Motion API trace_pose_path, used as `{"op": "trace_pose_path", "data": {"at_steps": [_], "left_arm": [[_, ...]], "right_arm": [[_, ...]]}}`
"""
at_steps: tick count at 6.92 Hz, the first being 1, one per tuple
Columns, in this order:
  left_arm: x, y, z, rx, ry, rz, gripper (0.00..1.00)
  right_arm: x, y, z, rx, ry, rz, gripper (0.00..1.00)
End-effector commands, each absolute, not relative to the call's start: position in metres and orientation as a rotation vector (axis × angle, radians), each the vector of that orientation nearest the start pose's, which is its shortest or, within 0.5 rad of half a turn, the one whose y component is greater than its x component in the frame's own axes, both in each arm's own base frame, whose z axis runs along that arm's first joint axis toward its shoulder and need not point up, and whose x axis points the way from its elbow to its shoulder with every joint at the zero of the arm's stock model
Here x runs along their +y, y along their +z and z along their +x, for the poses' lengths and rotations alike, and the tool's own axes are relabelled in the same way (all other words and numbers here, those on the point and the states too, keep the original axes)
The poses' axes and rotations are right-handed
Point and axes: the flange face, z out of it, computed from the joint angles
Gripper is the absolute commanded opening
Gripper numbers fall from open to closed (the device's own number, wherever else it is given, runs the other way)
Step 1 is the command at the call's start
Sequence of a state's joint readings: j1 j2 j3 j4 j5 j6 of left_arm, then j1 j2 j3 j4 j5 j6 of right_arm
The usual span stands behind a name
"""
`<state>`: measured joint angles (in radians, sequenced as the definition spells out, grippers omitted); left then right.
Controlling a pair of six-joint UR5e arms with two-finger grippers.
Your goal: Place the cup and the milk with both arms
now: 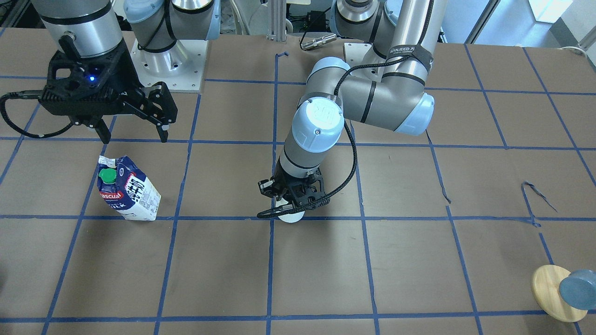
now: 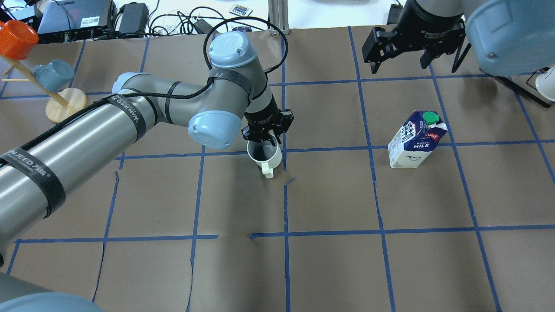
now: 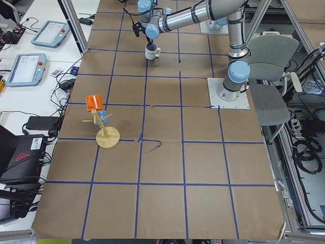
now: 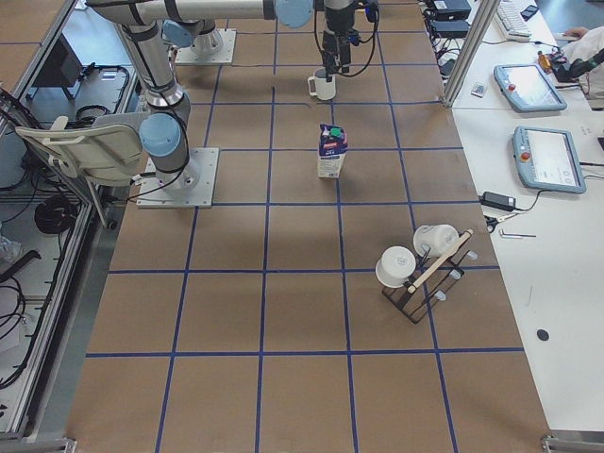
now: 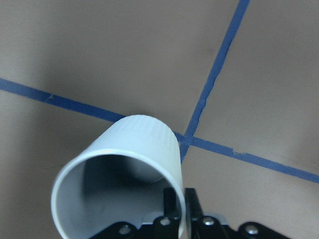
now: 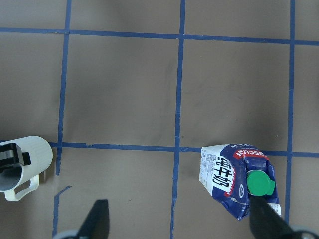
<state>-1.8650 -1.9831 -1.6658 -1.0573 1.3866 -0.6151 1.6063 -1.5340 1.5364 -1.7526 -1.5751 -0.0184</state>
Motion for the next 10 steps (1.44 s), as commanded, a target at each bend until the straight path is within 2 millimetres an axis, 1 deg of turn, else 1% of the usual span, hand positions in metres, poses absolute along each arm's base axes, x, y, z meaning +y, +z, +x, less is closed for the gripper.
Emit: {"op": "trace_pose_path", "data": {"at_steps": [1, 2, 3, 4, 5, 6, 7, 8, 9, 10], "left_arm": [[-0.56, 0.297, -0.287, 3.259, 0.076, -0.447, 1.0], [-0.565, 0.343, -0.258, 3.245, 0.148, -0.406, 1.0], [-0.562, 0.4, -0.225, 3.241, 0.253, -0.269, 1.0], [-0.549, 0.452, -0.187, 3.199, 0.278, -0.033, 1.0], [-0.53, 0.486, -0.169, 3.188, 0.211, 0.088, 1.0], [-0.512, 0.51, -0.164, 3.193, 0.161, 0.105, 1.0], [-0.49, 0.534, -0.16, 3.188, 0.133, 0.119, 1.0], [-0.474, 0.538, -0.154, 3.17, 0.119, 0.12, 1.0], [-0.465, 0.54, -0.151, 3.165, 0.071, 0.108, 1.0], [-0.465, 0.532, -0.15, 3.166, 0.008, 0.109, 1.0]], "right_arm": [[-0.522, 0.5, 0.149, 3.132, -0.268, -0.098, 1.0], [-0.546, 0.47, 0.127, 3.14, -0.184, -0.029, 1.0], [-0.568, 0.449, 0.084, 3.146, -0.159, 0.043, 1.0], [-0.58, 0.422, 0.071, 3.15, -0.173, 0.001, 1.0], [-0.577, 0.394, 0.066, 3.162, -0.159, 0.001, 1.0], [-0.565, 0.356, 0.043, 3.163, -0.093, 0.027, 1.0], [-0.556, 0.333, 0.007, 3.161, -0.087, 0.049, 1.0], [-0.551, 0.325, 0.004, 3.153, -0.07, 0.077, 1.0], [-0.55, 0.327, 0.007, 3.146, -0.074, 0.12, 1.0], [-0.548, 0.324, 0.018, 3.143, -0.05, 0.145, 1.0]]}}
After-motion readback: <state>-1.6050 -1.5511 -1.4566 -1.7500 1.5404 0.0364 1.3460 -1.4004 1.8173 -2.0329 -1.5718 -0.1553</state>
